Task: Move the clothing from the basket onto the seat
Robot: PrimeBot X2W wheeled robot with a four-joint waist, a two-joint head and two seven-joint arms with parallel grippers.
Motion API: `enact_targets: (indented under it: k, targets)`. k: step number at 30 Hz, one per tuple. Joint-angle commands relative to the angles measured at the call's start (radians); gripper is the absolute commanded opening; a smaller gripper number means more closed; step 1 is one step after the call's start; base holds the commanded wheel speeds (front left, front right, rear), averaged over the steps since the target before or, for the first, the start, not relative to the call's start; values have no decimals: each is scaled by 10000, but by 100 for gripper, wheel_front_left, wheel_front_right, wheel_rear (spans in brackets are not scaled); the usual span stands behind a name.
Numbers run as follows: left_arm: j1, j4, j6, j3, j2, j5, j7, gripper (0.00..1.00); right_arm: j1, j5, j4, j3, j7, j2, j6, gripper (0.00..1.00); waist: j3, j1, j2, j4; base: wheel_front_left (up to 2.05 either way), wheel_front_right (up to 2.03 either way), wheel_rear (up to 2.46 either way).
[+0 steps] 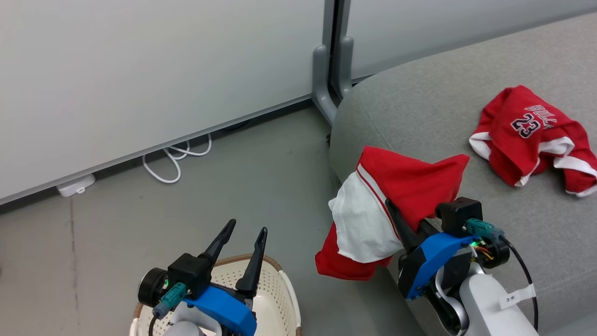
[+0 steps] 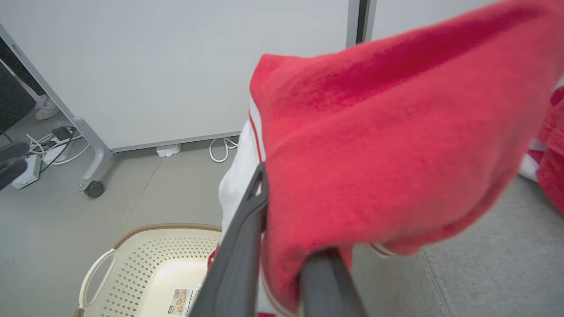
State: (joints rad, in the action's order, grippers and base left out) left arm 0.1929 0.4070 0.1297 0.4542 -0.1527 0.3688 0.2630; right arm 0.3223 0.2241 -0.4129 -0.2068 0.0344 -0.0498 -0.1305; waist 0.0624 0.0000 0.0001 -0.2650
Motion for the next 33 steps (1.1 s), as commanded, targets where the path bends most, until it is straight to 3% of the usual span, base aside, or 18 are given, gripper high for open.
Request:
enact_targets:
  k: [1,19,33]
  targets:
    - [195,-30,14,-32,-58,6,26,100,-47,17,43,34,-49,-13,-5,0,62,0,-1,-561,0,0,0]
    - [227,-69,14,-12,-188,-38,26,100,-184,160,88,46,-140,-10,-5,0,223,0,-1,-2473,0,0,0]
    - [374,23,14,253,-196,76,26,100,-243,219,41,203,-243,-10,-5,0,290,0,-1,-2764,0,0,0]
